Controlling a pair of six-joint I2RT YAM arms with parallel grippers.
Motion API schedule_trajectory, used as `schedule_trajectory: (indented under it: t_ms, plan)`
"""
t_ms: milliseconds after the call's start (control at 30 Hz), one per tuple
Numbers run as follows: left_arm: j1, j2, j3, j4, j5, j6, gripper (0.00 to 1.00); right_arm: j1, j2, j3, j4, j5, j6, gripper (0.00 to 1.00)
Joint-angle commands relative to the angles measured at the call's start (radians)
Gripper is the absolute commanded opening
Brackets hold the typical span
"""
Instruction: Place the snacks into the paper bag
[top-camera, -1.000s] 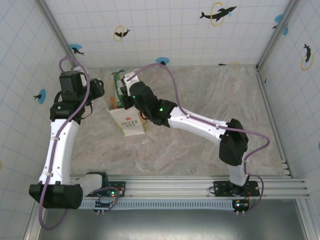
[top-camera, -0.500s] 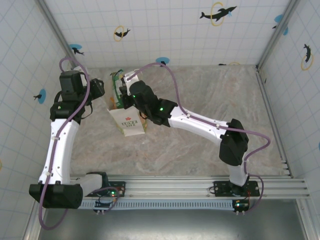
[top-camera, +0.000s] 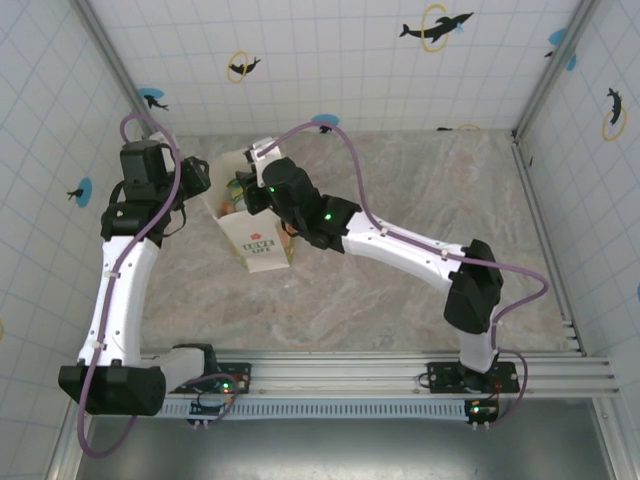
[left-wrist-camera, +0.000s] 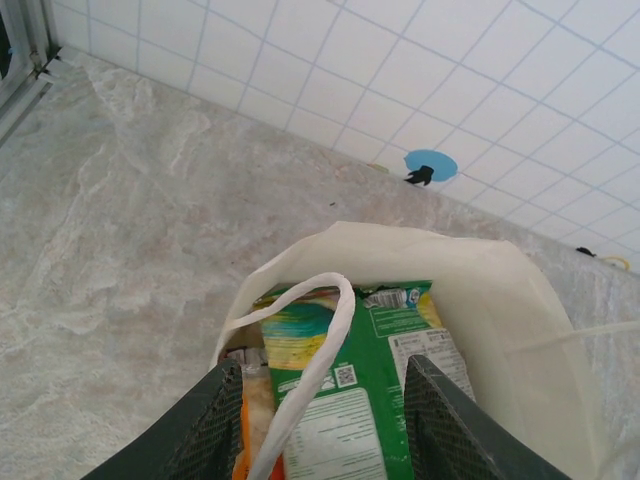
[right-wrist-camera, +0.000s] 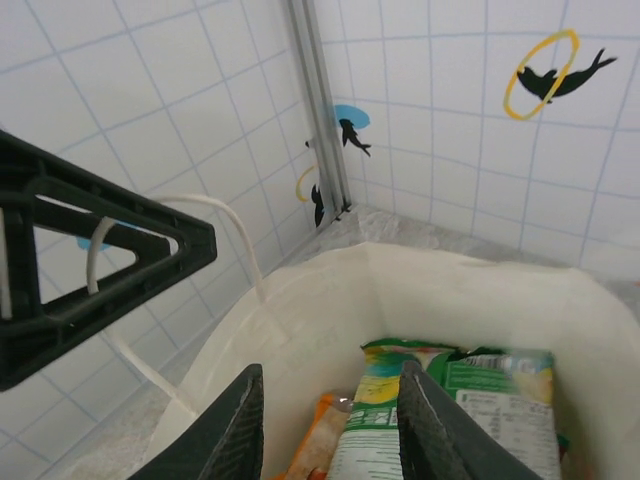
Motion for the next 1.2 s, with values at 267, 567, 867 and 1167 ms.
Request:
schedule_trajectory:
  t_ms: [267,567,867,1167]
  plan:
    - [0.031,0.055,0.091,-0.027,0.107,-0.025,0.54,-0.117,-0.177,0.015,-0.048,-0.227,0.131,0.45]
    - [0.101,0.067,0.105,0.019,0.261,-0.092,0.57,-0.286,-0.218,-0.118,0.012,-0.505,0.378,0.47]
    - [0.120,0.064,0.120,-0.009,0.238,-0.104,0.56,-0.316,-0.135,-0.104,0.095,-0.651,0.483,0.47]
    - [0.125,0.077,0.128,-0.034,0.204,-0.082,0.54,-0.312,-0.038,-0.034,0.129,-0.684,0.529,0.47]
